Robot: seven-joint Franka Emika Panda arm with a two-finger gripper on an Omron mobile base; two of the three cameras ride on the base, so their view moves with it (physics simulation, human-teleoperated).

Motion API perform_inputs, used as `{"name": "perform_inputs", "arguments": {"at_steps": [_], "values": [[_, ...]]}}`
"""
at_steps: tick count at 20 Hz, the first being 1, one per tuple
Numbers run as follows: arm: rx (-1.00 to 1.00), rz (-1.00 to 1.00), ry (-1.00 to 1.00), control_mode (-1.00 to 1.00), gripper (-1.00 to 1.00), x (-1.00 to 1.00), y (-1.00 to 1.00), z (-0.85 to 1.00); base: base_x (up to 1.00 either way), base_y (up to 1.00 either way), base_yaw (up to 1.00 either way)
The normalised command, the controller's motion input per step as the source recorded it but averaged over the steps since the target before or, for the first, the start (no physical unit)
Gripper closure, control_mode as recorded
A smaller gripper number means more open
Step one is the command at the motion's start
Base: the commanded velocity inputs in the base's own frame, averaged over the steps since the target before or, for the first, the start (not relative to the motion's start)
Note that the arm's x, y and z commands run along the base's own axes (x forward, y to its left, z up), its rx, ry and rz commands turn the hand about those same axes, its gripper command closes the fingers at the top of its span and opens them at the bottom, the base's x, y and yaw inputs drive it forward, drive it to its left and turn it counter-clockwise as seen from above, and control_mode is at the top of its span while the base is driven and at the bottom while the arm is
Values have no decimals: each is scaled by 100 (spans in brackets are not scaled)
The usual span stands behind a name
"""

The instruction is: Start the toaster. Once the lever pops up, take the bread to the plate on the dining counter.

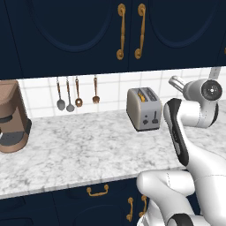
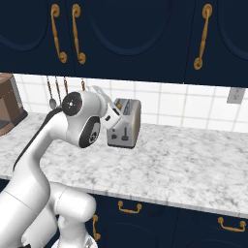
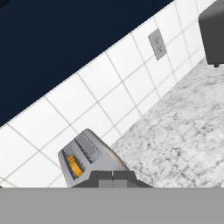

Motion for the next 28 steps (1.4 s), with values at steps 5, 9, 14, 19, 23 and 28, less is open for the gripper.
{"name": "perform_inputs", "arguments": {"at_steps": [5, 9, 14, 19, 23, 28], "values": [[0, 0, 0, -100, 100, 0, 0, 0, 0, 0, 0], [0, 0, 0, -100, 100, 0, 0, 0, 0, 0, 0], [0, 0, 0, -100, 100, 0, 0, 0, 0, 0, 0], [0, 0, 0, -100, 100, 0, 0, 0, 0, 0, 0], [0, 0, 0, -100, 100, 0, 0, 0, 0, 0, 0], [0, 0, 0, -100, 100, 0, 0, 0, 0, 0, 0]]}}
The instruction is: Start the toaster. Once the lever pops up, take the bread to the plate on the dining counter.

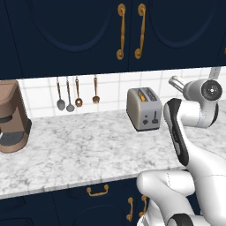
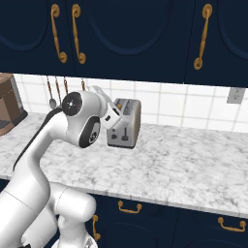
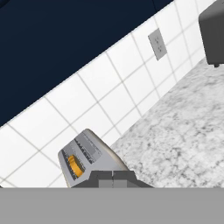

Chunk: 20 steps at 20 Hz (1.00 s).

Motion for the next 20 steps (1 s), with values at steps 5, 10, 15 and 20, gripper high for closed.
{"name": "perform_inputs", "arguments": {"at_steps": [5, 10, 15, 20], "values": [[0, 0, 0, -100, 100, 0, 0, 0, 0, 0, 0], [0, 0, 0, -100, 100, 0, 0, 0, 0, 0, 0], [0, 0, 0, -100, 100, 0, 0, 0, 0, 0, 0], [0, 0, 0, -100, 100, 0, 0, 0, 0, 0, 0]]}}
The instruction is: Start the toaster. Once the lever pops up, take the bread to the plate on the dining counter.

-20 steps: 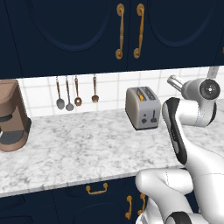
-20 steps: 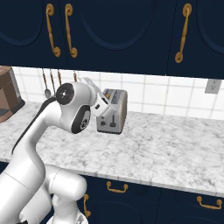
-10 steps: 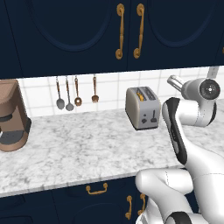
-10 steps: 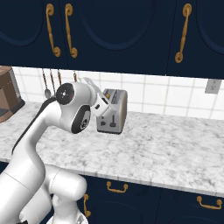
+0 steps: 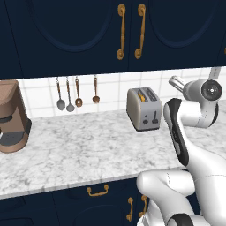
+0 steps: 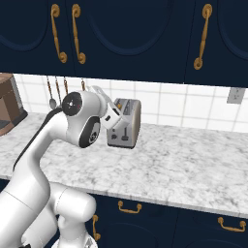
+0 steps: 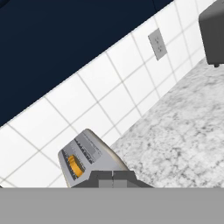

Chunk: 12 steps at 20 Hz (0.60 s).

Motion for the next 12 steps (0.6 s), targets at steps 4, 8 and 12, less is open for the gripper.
{"name": "perform_inputs", "arguments": {"at_steps": [4, 8, 12], "values": [[0, 0, 0, -100, 100, 0, 0, 0, 0, 0, 0], [0, 0, 0, -100, 100, 0, 0, 0, 0, 0, 0], [0, 0, 0, -100, 100, 0, 0, 0, 0, 0, 0]]}}
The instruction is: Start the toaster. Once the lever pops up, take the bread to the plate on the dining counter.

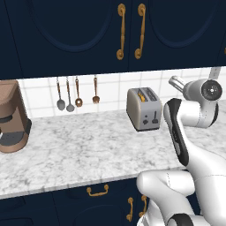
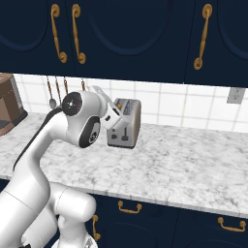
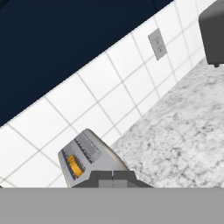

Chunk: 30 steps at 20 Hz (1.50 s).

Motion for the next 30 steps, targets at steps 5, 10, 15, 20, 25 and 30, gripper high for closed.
{"name": "perform_inputs", "arguments": {"at_steps": [5, 10, 15, 20, 25, 30], "values": [[0, 0, 0, -100, 100, 0, 0, 0, 0, 0, 0], [0, 0, 0, -100, 100, 0, 0, 0, 0, 0, 0], [0, 0, 0, -100, 100, 0, 0, 0, 0, 0, 0], [0, 0, 0, -100, 100, 0, 0, 0, 0, 0, 0], [0, 0, 0, -100, 100, 0, 0, 0, 0, 0, 0], [0, 0, 0, -100, 100, 0, 0, 0, 0, 0, 0]]}}
